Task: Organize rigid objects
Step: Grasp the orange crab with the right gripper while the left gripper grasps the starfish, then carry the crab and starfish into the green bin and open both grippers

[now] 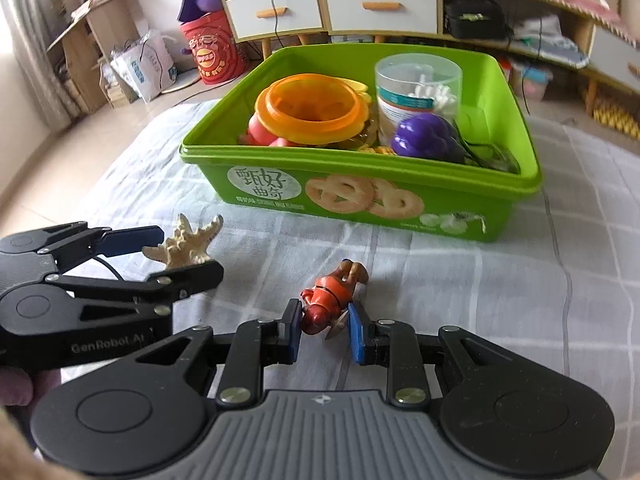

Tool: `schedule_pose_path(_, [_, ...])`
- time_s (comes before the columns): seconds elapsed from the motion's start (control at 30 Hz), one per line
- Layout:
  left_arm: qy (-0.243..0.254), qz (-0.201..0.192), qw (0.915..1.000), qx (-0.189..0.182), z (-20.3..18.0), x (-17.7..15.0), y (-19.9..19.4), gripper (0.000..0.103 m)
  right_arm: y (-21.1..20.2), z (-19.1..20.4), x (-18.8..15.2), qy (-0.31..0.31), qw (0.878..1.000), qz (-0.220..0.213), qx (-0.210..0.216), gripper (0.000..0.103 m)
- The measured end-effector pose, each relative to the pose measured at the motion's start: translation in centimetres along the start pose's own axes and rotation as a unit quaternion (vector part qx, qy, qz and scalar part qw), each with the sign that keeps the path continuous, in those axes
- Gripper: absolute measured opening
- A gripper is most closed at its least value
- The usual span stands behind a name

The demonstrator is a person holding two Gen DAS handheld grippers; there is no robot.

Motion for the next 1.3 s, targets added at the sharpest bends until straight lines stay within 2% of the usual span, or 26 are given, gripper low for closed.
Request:
schedule_pose_path(0.2, [-0.019,-0.012,0.9997,-0.009,-0.3,0.9,-0.8,0.072,-1.3,-1.8,-0.3,0.054,0.998,-0.006,0.020,0.009])
schedule_pose_path(0.5, [-0.028,-0.048,0.9980,-0.030,-1.6,2.7,-2.4,0.072,-4.7,-5.1,0.5,0.142,0.988,-0.052,0.041,0.009])
schedule_pose_path(0.8, [-0.038,-0.078,0.9960,-0.023,-2.4,4.9,-1.7,0.072,-6.0,-7.9,1.7,0.217,0.970,-0.097,0.044,0.009])
schedule_pose_path(1.0, [-0.049,-0.092,0.9945,-0.009,-2.5,6.3,-0.8,0.072,-7.4,-9.6,2.6,0.245,0.958,-0.146,0.037,0.009])
schedule_pose_path(1.2, [-0.014,-0.097,0.9952,0.009,-3.2,8.1,0.4,0.072,-6.7,-11.4,3.1,0.291,0.940,-0.172,0.037,0.009])
schedule_pose_path(1.3, [-0.003,-0.093,0.9955,0.016,-3.0,9.2,1.5,0.072,-5.9,-11.8,3.4,0.300,0.937,-0.173,0.037,0.009])
Point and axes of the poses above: each gripper's, at about its wrist camera, not at the fingertips, and y roughly the way its jaws point, z to its left, x to its top, the point moved 5 cm from there along y, roughly the way its jaws point, and after that the axes turned 14 degrees about -y, right-handed, at the moved point
